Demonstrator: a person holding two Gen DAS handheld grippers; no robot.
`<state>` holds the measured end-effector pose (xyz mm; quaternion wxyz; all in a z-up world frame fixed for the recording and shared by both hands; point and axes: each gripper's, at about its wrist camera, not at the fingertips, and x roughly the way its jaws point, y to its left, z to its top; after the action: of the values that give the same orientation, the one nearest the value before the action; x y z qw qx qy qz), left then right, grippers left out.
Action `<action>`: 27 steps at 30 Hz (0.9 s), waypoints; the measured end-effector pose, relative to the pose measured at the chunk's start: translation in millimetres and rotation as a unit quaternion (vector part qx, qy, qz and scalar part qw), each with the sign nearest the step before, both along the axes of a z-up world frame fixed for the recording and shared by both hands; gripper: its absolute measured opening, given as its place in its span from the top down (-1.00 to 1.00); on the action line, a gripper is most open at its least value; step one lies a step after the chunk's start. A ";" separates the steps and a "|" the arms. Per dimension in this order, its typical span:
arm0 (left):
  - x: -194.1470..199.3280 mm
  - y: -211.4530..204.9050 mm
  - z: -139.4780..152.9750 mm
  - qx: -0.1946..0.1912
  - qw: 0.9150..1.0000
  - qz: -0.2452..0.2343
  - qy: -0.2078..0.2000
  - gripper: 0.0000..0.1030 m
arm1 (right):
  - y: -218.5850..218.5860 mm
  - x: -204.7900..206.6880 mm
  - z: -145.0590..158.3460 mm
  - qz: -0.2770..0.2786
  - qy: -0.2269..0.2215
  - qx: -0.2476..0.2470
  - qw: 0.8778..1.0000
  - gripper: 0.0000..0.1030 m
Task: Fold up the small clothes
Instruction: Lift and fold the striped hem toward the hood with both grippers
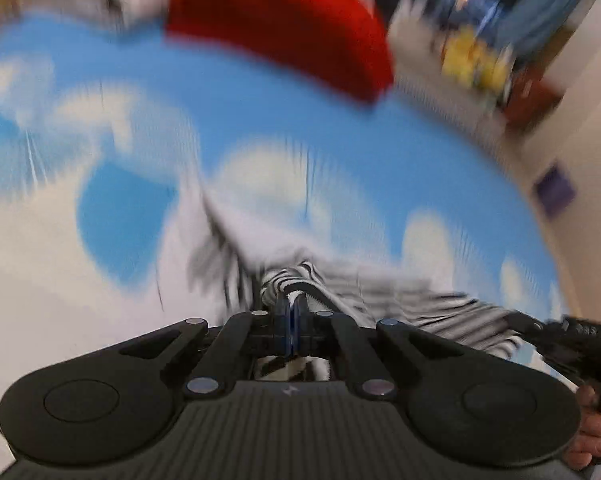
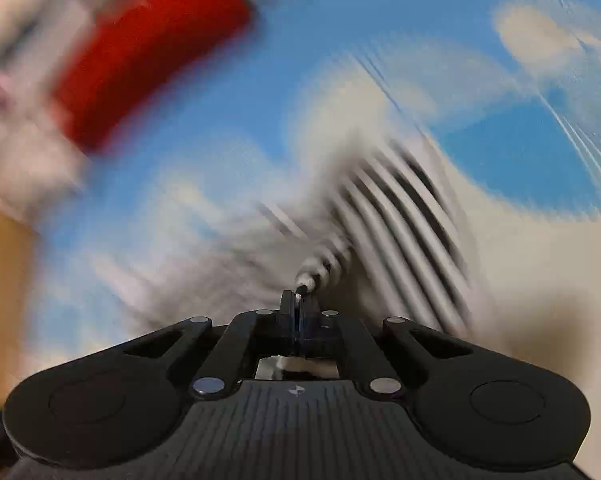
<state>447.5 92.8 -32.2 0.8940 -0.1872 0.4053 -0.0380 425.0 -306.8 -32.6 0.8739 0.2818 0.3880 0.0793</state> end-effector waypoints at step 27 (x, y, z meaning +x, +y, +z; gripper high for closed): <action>-0.7 -19.9 -53.5 0.104 0.988 0.000 0.119 0.75 | -2.1 3.6 -53.4 -0.046 0.199 -0.108 0.973 0.54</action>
<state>446.8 72.9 -85.7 0.8542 -0.0970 0.5102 0.0269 428.6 -309.0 -86.0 0.8070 0.2134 0.5472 -0.0609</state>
